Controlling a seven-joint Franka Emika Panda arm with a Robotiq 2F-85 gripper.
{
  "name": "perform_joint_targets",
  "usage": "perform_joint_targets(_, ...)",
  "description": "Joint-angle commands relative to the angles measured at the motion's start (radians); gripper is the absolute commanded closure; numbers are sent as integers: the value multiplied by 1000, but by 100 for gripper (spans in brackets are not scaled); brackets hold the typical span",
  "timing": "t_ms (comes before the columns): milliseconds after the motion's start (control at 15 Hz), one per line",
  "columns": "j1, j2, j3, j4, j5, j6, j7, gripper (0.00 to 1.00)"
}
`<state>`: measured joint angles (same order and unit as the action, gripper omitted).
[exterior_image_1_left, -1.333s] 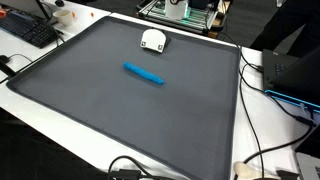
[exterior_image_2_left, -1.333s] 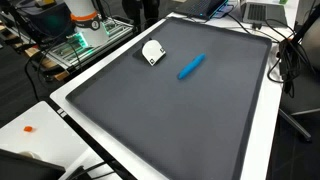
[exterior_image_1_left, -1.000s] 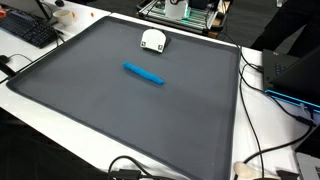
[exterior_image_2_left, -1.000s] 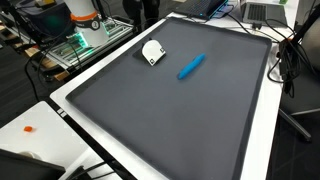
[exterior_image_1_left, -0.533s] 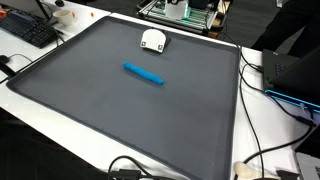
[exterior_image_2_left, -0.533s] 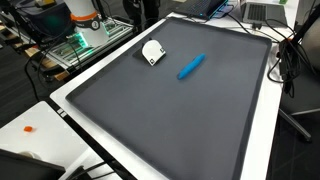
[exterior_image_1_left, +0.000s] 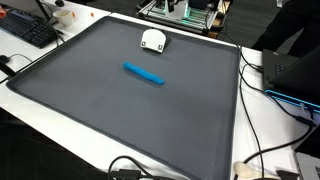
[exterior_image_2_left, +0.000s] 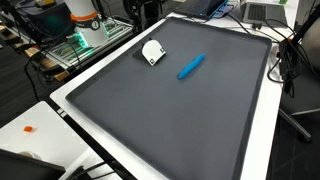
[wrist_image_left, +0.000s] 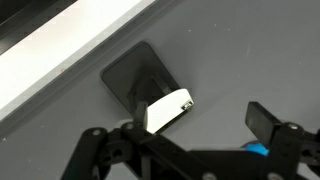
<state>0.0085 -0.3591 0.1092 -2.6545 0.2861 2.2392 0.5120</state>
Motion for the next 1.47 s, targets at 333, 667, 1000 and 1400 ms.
perform_joint_targets(333, 5, 64, 0, -105, 205, 250, 263, 0)
perform_joint_targets(667, 0, 160, -1, -94, 228, 372, 469, 0)
perform_joint_targets(1000, 0, 212, -24, -93, 194, 370, 544, 0)
perform_joint_targets(1400, 8, 257, -39, -92, 206, 406, 532, 0)
